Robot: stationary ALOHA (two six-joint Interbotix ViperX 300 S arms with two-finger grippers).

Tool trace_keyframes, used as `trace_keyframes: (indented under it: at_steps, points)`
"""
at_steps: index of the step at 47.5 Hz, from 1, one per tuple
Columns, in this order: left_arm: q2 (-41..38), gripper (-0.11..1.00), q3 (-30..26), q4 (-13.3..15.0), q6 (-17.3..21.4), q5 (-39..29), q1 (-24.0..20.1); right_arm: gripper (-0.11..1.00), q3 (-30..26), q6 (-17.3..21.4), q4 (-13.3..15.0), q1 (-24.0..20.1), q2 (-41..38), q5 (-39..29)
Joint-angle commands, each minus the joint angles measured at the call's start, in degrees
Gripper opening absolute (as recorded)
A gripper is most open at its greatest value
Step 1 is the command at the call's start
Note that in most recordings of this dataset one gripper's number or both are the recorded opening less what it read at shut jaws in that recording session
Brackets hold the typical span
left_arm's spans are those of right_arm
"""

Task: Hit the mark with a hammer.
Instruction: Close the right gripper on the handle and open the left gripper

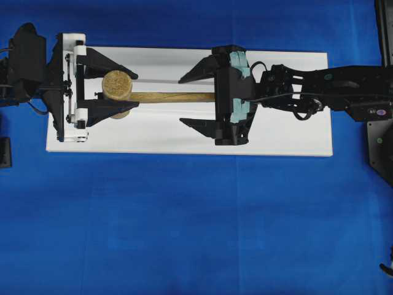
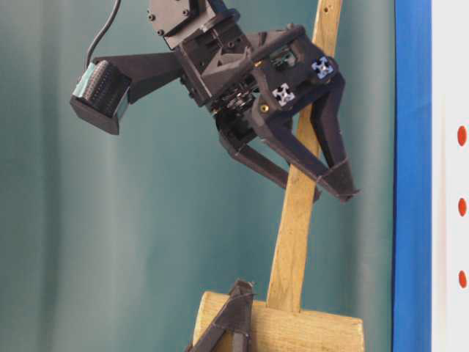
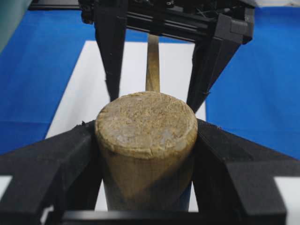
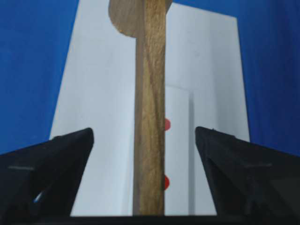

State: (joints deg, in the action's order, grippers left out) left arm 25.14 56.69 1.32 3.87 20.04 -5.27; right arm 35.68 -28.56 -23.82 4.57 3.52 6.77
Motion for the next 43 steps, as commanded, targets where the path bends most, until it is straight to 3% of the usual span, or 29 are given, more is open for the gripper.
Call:
trace_keyframes:
  at_steps: [1, 8, 14, 43]
  points:
    - [1.1, 0.45, -1.8, -0.1, 0.1, 0.2, 0.4, 0.73, -1.3, 0.1, -0.1, -0.1, 0.7, 1.2]
    - [1.2, 0.45, -1.8, -0.1, 0.2, 0.2, 0.4, 0.28, -1.1, 0.1, -0.1, -0.2, 0.7, 2.1]
    - [1.2, 0.45, -1.8, -0.1, 0.3, -0.3, 0.4, 0.04, -1.1, 0.1, -0.1, -0.1, 0.7, 2.1]
    - [2.3, 0.46, -1.1, -0.1, 0.2, -0.4, 0.4, 0.03, -0.8, 0.8, -0.4, -0.1, 1.1, 2.4]
